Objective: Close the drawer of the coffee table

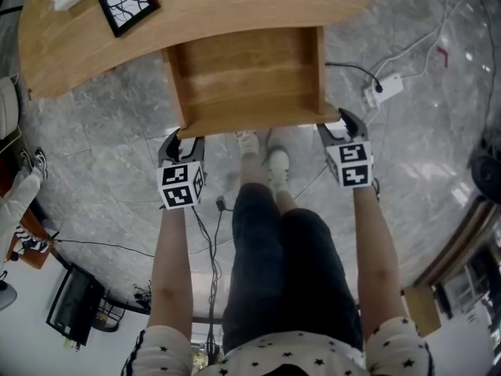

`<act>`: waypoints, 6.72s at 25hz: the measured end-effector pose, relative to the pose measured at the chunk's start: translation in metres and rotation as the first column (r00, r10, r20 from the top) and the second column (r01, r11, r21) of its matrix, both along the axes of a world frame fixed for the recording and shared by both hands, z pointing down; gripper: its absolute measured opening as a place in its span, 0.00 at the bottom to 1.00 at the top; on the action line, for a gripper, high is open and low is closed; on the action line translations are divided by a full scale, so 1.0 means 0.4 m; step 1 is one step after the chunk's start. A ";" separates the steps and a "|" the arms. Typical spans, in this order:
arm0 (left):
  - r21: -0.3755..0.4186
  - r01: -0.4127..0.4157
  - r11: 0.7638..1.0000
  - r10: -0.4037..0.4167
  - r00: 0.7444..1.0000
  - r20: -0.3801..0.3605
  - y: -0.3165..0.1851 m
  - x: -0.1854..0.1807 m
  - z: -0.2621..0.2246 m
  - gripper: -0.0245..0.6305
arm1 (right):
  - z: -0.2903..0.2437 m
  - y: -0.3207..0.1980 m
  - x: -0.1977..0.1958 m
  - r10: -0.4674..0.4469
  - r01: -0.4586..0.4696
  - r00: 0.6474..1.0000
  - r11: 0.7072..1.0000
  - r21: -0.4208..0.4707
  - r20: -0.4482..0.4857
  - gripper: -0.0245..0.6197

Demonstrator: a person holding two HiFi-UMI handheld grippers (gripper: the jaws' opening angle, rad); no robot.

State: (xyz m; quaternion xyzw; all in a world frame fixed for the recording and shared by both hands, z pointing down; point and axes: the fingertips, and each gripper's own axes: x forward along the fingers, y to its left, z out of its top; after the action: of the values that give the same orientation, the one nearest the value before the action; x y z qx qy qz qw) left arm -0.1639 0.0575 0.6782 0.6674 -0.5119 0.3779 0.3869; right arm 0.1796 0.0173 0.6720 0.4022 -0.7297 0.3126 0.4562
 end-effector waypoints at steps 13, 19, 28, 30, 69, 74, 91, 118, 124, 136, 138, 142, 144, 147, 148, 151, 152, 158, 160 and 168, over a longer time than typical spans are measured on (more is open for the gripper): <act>-0.013 -0.013 1.000 0.013 1.000 -0.005 -0.028 -0.008 -0.033 0.38 | -0.030 -0.022 -0.006 0.001 -0.001 1.000 1.000 -0.014 -0.002 0.42; -0.027 -0.015 1.000 0.015 1.000 -0.005 -0.029 -0.008 -0.032 0.38 | -0.029 -0.023 -0.007 -0.001 0.001 1.000 1.000 -0.025 -0.004 0.42; -0.015 -0.021 1.000 0.021 1.000 -0.008 -0.064 -0.011 -0.033 0.38 | -0.029 -0.056 -0.008 0.002 -0.002 1.000 1.000 -0.017 -0.009 0.42; -0.010 -0.023 1.000 0.023 1.000 -0.008 -0.078 -0.012 -0.033 0.38 | -0.030 -0.071 -0.009 0.000 0.000 1.000 1.000 -0.014 -0.012 0.42; 0.015 -0.037 0.999 0.037 0.999 -0.030 -0.220 -0.029 -0.029 0.38 | -0.028 -0.210 -0.027 0.007 -0.007 1.000 1.000 0.011 -0.021 0.42; 0.012 -0.038 0.999 0.038 0.999 -0.031 -0.236 -0.031 -0.028 0.38 | -0.028 -0.227 -0.028 0.008 -0.008 1.000 1.000 0.013 -0.025 0.42; 0.024 -0.039 0.999 0.040 0.998 -0.043 -0.292 -0.035 -0.025 0.38 | -0.024 -0.281 -0.029 0.013 -0.012 0.999 1.000 0.016 -0.036 0.42; 0.051 -0.038 0.998 0.041 0.997 -0.061 -0.376 -0.042 -0.027 0.38 | -0.020 -0.366 -0.028 0.011 -0.009 0.999 1.000 0.030 -0.044 0.42; 0.049 -0.038 0.998 0.041 0.997 -0.067 -0.388 -0.041 -0.031 0.38 | -0.025 -0.381 -0.032 0.012 -0.011 0.999 0.999 0.034 -0.046 0.42; 0.066 -0.040 0.997 0.045 0.996 -0.072 -0.431 -0.047 -0.030 0.38 | -0.025 -0.422 -0.037 0.021 -0.019 0.998 0.999 0.032 -0.054 0.42; 0.070 -0.036 0.997 0.041 0.997 -0.071 -0.436 -0.048 -0.030 0.38 | -0.023 -0.429 -0.037 0.020 -0.018 0.998 0.999 0.039 -0.054 0.42; 0.075 -0.024 0.997 0.029 0.997 -0.070 -0.443 -0.047 -0.029 0.38 | -0.025 -0.440 -0.039 0.016 -0.014 0.999 0.999 0.050 -0.047 0.42; 0.080 -0.021 0.997 0.026 0.997 -0.069 -0.451 -0.046 -0.030 0.38 | -0.027 -0.448 -0.039 0.014 -0.012 0.999 0.998 0.054 -0.044 0.42; 0.085 -0.018 0.996 0.024 0.998 -0.064 -0.463 -0.048 -0.030 0.38 | -0.026 -0.457 -0.038 0.015 -0.012 0.999 0.998 0.055 -0.049 0.42; 0.086 -0.016 0.996 0.021 0.998 -0.062 -0.465 -0.049 -0.030 0.38 | -0.025 -0.459 -0.038 0.013 -0.011 0.999 0.998 0.055 -0.051 0.42; 0.085 -0.003 0.996 0.008 0.998 -0.057 -0.467 -0.050 -0.033 0.38 | -0.026 -0.464 -0.042 0.006 -0.003 0.999 0.999 0.052 -0.044 0.42; 0.087 0.001 0.996 0.004 0.998 -0.056 -0.469 -0.050 -0.035 0.38 | -0.028 -0.467 -0.042 0.003 -0.001 0.999 0.999 0.053 -0.042 0.42; 0.094 0.018 0.995 -0.013 0.999 -0.053 -0.491 -0.046 -0.041 0.38 | -0.029 -0.495 -0.039 -0.002 0.005 0.999 0.998 0.061 -0.035 0.42; 0.094 0.022 0.995 -0.017 0.998 -0.052 -0.495 -0.044 -0.042 0.38 | -0.029 -0.498 -0.035 0.002 0.000 0.999 0.998 0.060 -0.035 0.42; 0.095 0.030 0.995 -0.026 0.998 -0.048 -0.504 -0.047 -0.039 0.38 | -0.029 -0.511 -0.040 -0.004 0.005 1.000 0.997 0.074 -0.026 0.42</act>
State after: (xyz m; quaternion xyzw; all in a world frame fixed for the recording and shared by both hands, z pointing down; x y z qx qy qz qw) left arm -0.1828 -0.1441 0.6626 0.6867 -0.5296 0.3315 0.3716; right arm 0.1638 -0.1870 0.6604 0.4211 -0.7357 0.2793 0.4510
